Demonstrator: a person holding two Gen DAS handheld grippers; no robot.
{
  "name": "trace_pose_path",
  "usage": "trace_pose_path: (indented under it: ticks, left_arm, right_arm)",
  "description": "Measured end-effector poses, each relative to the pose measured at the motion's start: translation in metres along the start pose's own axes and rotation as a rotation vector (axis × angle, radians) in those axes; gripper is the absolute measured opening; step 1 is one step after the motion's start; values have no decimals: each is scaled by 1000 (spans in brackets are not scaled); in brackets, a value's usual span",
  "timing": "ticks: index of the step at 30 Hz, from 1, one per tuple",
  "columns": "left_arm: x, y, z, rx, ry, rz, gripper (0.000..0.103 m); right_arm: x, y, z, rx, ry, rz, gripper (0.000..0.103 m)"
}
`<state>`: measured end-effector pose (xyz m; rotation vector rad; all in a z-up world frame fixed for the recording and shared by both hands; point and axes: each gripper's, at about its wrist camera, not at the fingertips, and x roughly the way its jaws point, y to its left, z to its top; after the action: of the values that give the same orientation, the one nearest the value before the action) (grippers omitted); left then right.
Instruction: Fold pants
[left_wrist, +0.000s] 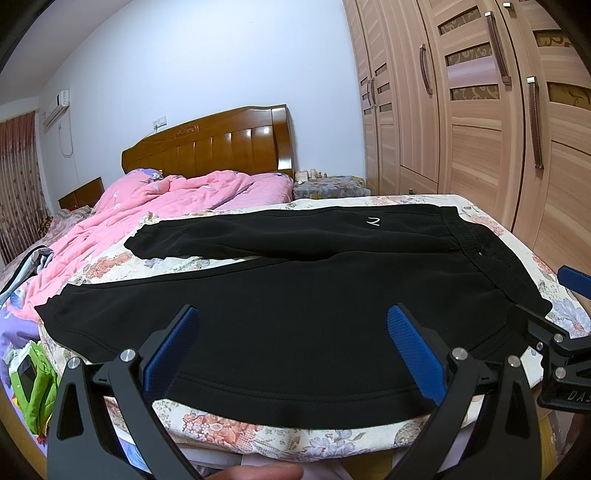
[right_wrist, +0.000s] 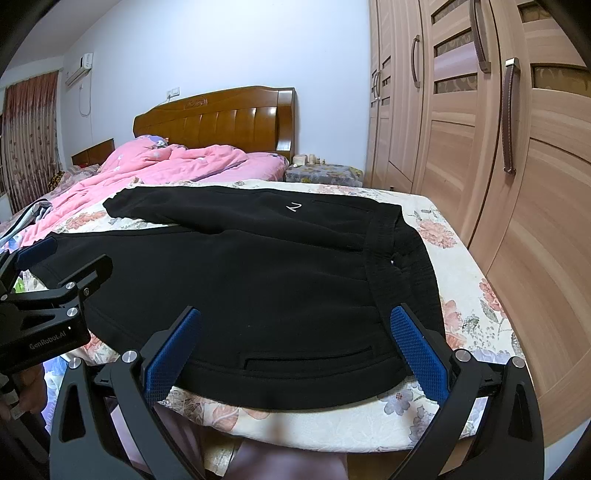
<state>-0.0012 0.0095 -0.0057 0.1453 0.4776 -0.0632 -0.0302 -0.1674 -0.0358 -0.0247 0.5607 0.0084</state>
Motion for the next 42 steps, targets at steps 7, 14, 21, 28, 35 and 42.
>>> trace_pose_path:
  ticks: [7,14,21,28,35,42]
  left_arm:
    - [0,0,0,-1,0,1,102]
    - [0,1,-1,-1,0,1,102]
    - [0,0,0,0,0,0,102]
    - [0,0,-1,2,2,1,102]
    - [2,1,-1,27,21,-18,102]
    - [15,7,7,78,72,-24,102]
  right_arm:
    - [0,2,-1,0,0,-1,99]
    - [0,1,0,1,1,0,99]
    - [0,0,1,1,2,1,99]
    - [0,1,-1,2,3,2,99]
    - [1,1,-4,5,7,-1,99]
    - [13,-11,5,-16,30,14,99]
